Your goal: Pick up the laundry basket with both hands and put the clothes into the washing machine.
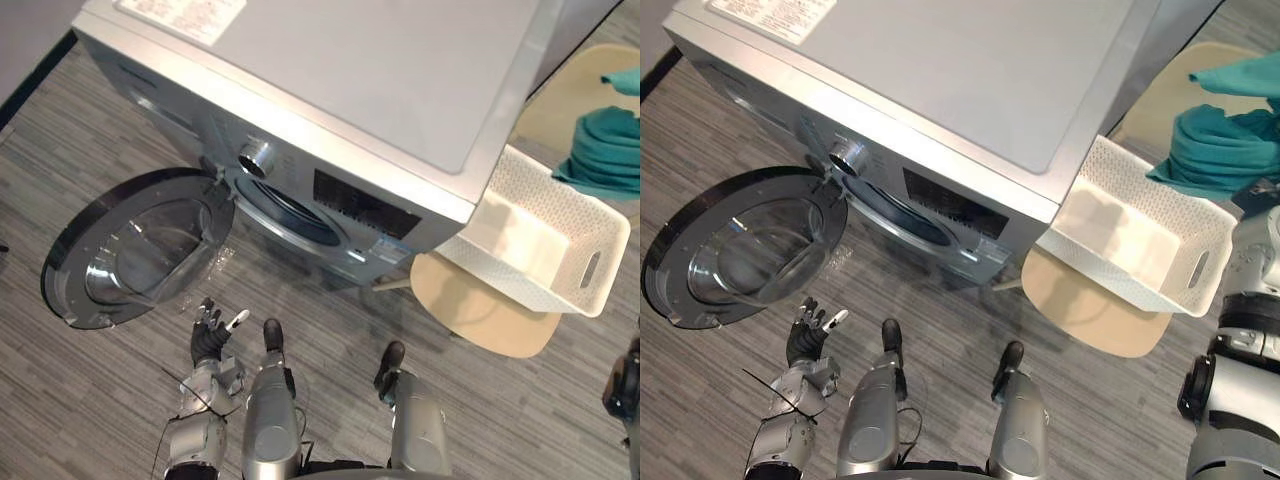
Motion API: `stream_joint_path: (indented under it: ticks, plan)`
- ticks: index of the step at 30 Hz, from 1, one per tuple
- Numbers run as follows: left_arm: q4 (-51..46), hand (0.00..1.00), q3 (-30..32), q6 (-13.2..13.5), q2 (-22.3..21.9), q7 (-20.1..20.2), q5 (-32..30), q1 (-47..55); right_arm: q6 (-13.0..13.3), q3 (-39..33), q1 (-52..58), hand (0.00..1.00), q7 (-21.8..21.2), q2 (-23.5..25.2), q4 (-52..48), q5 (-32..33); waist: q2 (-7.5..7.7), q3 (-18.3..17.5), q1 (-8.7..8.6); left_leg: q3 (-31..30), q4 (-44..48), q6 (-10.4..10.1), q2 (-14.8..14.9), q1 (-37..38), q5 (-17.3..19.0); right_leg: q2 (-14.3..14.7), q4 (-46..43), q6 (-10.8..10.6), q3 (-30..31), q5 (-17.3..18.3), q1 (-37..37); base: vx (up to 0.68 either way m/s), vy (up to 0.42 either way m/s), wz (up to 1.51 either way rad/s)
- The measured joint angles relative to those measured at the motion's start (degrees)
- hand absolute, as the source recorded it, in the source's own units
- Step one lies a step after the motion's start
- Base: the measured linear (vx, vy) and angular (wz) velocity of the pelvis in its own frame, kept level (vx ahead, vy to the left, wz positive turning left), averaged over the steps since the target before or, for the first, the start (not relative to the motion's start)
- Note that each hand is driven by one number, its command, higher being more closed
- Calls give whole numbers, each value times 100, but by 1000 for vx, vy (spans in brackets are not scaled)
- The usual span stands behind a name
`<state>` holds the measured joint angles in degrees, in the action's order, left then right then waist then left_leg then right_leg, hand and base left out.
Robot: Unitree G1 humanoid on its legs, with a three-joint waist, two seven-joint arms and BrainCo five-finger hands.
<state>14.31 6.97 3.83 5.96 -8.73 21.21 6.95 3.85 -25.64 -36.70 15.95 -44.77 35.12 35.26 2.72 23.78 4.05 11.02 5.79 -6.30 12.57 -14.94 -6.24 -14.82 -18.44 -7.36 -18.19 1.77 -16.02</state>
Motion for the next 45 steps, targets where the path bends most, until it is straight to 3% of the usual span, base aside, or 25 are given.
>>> stream_joint_path:
  ticks: [7,11,15,18,19,20,22,24,25,26,27,29,30,31,32,33,34,36,37,38,39,40,42,44,45]
  plan:
    - [300,0,26,-142,-29,131,-361,222,75,-748,1869,100,-185,1590,-1592,-3,176,-932,-125,64,-521,-46,-96,667,-31,62,651,-109,-106,-74,721,181,-6,1]
    - [410,0,194,-227,-293,158,-540,303,104,-702,2796,100,-379,2839,-2640,-66,147,-1346,-199,195,-802,-49,-123,1129,-29,96,886,-141,-77,-93,1087,87,9,-9]
    - [443,0,266,-291,-584,251,-740,558,137,-16,3884,100,-668,3958,-3406,-116,135,-1603,-333,279,-796,-143,-125,1482,98,110,1028,-153,-53,-96,1455,35,10,-4]
    - [450,0,265,-316,-698,252,-840,587,121,603,4379,100,-887,4394,-3464,-157,71,-1591,-307,199,73,-167,30,1336,665,141,948,-160,-48,65,1703,-34,2,7]
    - [492,0,241,-316,-738,252,-842,607,120,892,4487,100,-963,4452,-3466,-145,-71,-1529,-314,113,745,-150,240,1186,1016,245,803,-140,-45,199,1830,-82,-26,10]
    - [612,0,201,-316,-757,245,-840,593,129,1139,4621,100,-1030,4452,-3467,-32,-220,-1484,-302,-7,1235,-124,407,1154,1237,336,703,-147,-63,334,1978,-84,-27,15]
    - [675,0,146,-311,-774,229,-839,643,134,1395,4766,100,-1089,4456,-3488,100,-310,-1505,-279,-8,1462,26,530,1160,1375,307,470,-125,-3,504,2042,-68,-21,7]
    - [675,0,108,-304,-796,222,-838,730,138,1554,4865,100,-1109,4474,-3669,266,-238,-1526,-272,74,1453,217,496,1162,1418,144,157,-75,140,602,1857,-13,1,-15]
    - [675,0,74,-303,-814,224,-836,770,151,1535,4872,100,-1123,4495,-3778,400,-204,-1520,-271,103,2003,561,541,987,1602,-8,-7,-61,182,596,1706,34,40,-23]
    - [675,0,23,-305,-813,227,-836,786,151,1538,4875,100,-1122,4494,-3818,451,-200,-1518,-272,0,2363,619,620,865,1641,-45,-98,-117,247,562,1631,19,138,-36]
    - [674,0,-69,-324,-828,242,-840,820,156,1487,4892,100,-1122,4470,-3845,491,-176,-1523,-305,-400,2869,592,806,849,1646,-158,-216,-176,395,537,1555,-9,231,-34]
    - [645,0,-189,-324,-844,242,-842,825,212,1472,4969,100,-1121,4358,-3848,576,-193,-1588,-323,-988,2917,446,802,913,1578,-285,-261,-345,526,498,1439,-32,314,-30]
    - [587,0,-323,-320,-867,244,-840,824,220,1453,4996,100,-1118,4303,-3852,587,-268,-1754,-332,-1300,2686,-404,730,975,1687,-435,-377,-572,691,551,1213,-42,404,-17]
    - [587,0,-395,-318,-859,243,-838,795,219,1410,5016,100,-1114,4337,-3853,587,-270,-1826,-363,-1224,2586,-716,666,971,1962,-536,-394,-644,729,530,1139,-32,621,29]
    - [586,0,-585,-307,-787,246,-837,663,219,1203,5024,100,-1109,4480,-3849,587,-264,-1878,-480,-1137,2427,-776,502,879,2558,-767,-356,-669,658,491,1130,23,431,67]
    - [603,0,-666,-302,-669,246,-840,553,208,1124,5023,100,-1088,4664,-3808,585,-101,-1844,-482,-1149,2693,-713,306,701,2582,-945,-270,-625,625,414,1169,-16,577,91]
    - [566,0,-767,-259,-564,256,-843,461,217,1072,5095,100,-1042,4826,-3823,570,-60,-1853,-483,-1267,3225,-476,41,308,2800,-1076,148,-566,503,-234,1314,-64,597,49]
    - [567,0,-834,-260,-499,250,-843,401,214,1097,5090,100,-964,4828,-3823,565,-82,-1846,-402,-1239,3479,-265,-177,69,2925,-1227,376,-568,580,-1065,1232,-81,577,14]
    - [566,0,-859,-247,-411,252,-844,381,214,1104,5086,100,-942,4828,-3822,566,-105,-1830,-308,-1084,3448,-90,-287,64,2926,-1323,533,-359,665,-1890,1063,-94,504,-43]
    - [552,0,-805,-216,-364,249,-852,416,214,1218,5019,100,-944,4823,-3805,561,-243,-1757,-167,-795,3277,170,-305,174,2848,-1366,602,93,654,-2556,831,-136,528,-70]
    - [550,0,-661,-208,-320,244,-861,437,210,1350,4958,100,-956,4824,-3773,557,-267,-1735,-144,-629,3139,315,-318,244,2771,-1362,134,309,443,-2280,606,-131,383,-74]
    - [548,0,-525,-194,-289,225,-915,443,203,1489,4936,100,-959,4823,-3744,484,-277,-1716,-152,-501,2962,466,-341,350,2681,-1246,-402,474,206,-1629,516,-106,249,-44]
    - [525,0,-419,-149,-275,223,-987,497,183,1694,4937,100,-1007,4822,-3739,420,-301,-1701,-144,-364,2576,586,-389,558,2489,-788,-1009,229,-115,-589,634,-90,204,-32]
    - [458,0,-436,-135,-336,249,-1026,616,181,1862,5000,100,-1185,4824,-3747,440,-266,-1672,-159,-314,2053,637,-546,748,2256,-132,-1244,173,-182,430,802,-81,167,-22]
    - [458,0,-446,-138,-366,251,-1040,616,179,1880,5045,100,-1224,4823,-3748,440,-239,-1667,-159,-312,1929,672,-588,770,2197,29,-1225,135,-146,650,851,-71,66,-2]
